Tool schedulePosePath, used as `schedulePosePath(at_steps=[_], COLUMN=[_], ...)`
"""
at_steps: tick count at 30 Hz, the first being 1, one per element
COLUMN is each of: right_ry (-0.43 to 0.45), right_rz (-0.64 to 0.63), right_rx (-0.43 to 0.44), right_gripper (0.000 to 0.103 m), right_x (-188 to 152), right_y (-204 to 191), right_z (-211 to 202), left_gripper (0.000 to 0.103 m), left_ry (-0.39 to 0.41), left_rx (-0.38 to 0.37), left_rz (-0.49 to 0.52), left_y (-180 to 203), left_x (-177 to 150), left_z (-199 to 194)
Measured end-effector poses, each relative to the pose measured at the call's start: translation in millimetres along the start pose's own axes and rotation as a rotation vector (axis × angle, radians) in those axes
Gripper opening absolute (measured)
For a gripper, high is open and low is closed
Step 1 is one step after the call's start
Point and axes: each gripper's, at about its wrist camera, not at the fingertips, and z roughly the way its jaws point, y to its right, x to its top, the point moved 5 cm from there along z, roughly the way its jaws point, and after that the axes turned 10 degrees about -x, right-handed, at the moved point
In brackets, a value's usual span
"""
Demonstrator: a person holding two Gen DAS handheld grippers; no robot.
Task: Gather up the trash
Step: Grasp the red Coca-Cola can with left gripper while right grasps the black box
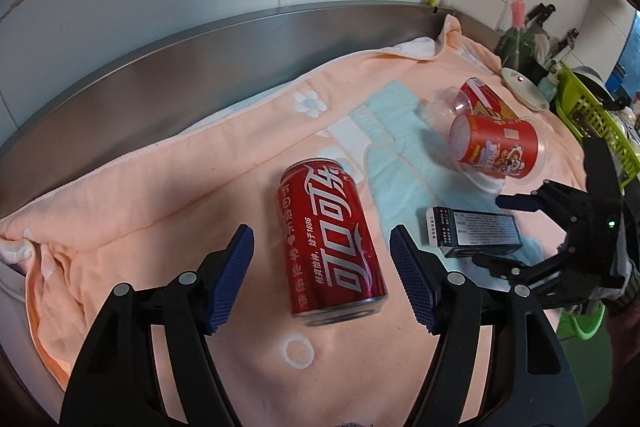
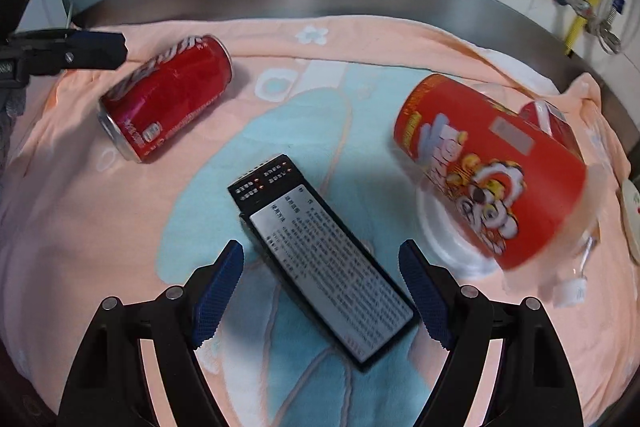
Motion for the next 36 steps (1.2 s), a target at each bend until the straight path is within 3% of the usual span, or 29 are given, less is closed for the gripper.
schedulePosePath(at_steps=[8,18,28,32,36], right_ry=[-0.047,-0.081,-0.062,-0.054,-0.047], right_rz=[-0.007,-0.003,0.024,0.045,0.075], right_rx=[0.047,0.085,0.094,0.096,0.098], right_gripper=[0.077,0.070,0.070,0.057,0.051], right_x=[1.3,-8.4,-2.7,-3.3,-8.4], right_y=[-1.9,-12.8,-21.0,-20.1,-19.3], right_z=[21.7,13.6,15.0,11.2,5.4], left_gripper=[0.078,0.078,0.077,0.073,0.067], left_ry=[-0.029,-0.077,-0.126,-0.134,-0.143], left_rx=[-0.008,-0.006,-0.013,-0.023,-0.029], left_rz=[-0.026,-0.062,-0.094,-0.091,-0.087], left_y=[-4.9,-11.5,-15.9,-13.9,-12.1], left_x=[1.1,3.5,-0.5,-2.9,-4.2], left_z=[14.0,41.6,60.6,65.8,70.9])
